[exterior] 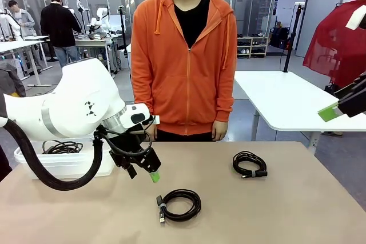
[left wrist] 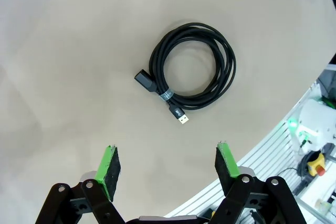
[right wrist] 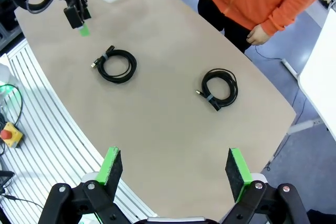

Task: Organize and store the cables.
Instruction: Place the USB Extension Cable into the Organizing box.

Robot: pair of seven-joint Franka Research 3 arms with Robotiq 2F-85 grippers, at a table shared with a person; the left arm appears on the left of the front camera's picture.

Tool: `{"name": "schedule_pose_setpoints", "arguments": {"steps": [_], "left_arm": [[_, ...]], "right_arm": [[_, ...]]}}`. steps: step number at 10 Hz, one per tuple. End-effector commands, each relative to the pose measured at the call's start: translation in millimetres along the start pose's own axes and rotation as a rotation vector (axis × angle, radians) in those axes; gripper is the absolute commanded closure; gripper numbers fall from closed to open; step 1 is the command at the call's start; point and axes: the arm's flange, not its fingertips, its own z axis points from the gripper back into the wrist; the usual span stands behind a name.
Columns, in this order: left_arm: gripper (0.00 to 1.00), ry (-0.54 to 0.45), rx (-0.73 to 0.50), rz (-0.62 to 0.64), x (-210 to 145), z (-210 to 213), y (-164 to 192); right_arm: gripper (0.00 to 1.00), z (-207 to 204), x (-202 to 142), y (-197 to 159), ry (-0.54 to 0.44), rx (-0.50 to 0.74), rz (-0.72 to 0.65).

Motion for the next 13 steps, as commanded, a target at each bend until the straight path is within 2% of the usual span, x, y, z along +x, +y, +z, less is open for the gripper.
{"name": "schedule_pose_setpoints", "arguments": {"steps": [1,3,4,6,8,10,13], "left_arm": [[0.08,0.004,0.011,-0.017,-3,3,1],[0.08,0.023,0.0,0.033,-2,-4,-14],[0.08,0.036,0.003,-0.017,-8,-10,-29],[0.08,0.025,0.013,0.049,-8,-26,-49],[0.08,0.016,0.014,0.197,-3,-40,-69],[0.08,0.005,0.048,0.217,1,-46,-84],[0.08,0.029,0.107,0.173,5,-44,-90]], "right_arm": [[0.0,2,-4,0,0.014,-0.008,-0.006],[0.0,2,-4,0,0.014,-0.008,-0.006],[0.0,2,-4,0,0.014,-0.008,-0.006],[0.0,2,-4,0,0.014,-0.008,-0.006],[0.0,2,-4,0,0.014,-0.008,-0.006],[0.0,2,-4,0,0.014,-0.008,-0.006],[0.0,2,-4,0,0.014,-0.008,-0.006]]}}
